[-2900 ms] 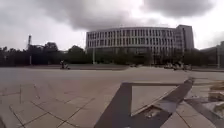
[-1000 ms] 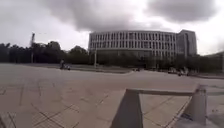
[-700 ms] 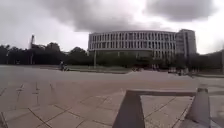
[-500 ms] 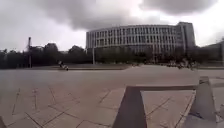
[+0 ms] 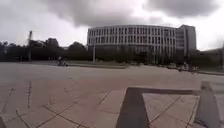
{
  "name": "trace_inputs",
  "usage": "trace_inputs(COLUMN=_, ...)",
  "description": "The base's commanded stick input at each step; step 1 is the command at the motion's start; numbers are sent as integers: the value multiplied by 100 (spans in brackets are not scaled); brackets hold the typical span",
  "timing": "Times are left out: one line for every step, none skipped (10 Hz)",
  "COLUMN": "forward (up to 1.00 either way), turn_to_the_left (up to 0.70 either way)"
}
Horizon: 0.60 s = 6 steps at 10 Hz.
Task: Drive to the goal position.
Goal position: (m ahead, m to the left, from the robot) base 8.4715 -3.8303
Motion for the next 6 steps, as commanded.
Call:
trace_inputs(forward=30, turn_to_the_left=-6)
trace_inputs(forward=30, turn_to_the_left=-6)
trace_inputs(forward=30, turn_to_the_left=-6)
trace_inputs(forward=30, turn_to_the_left=-6)
trace_inputs(forward=30, turn_to_the_left=-6)
trace_inputs(forward=30, turn_to_the_left=-6)
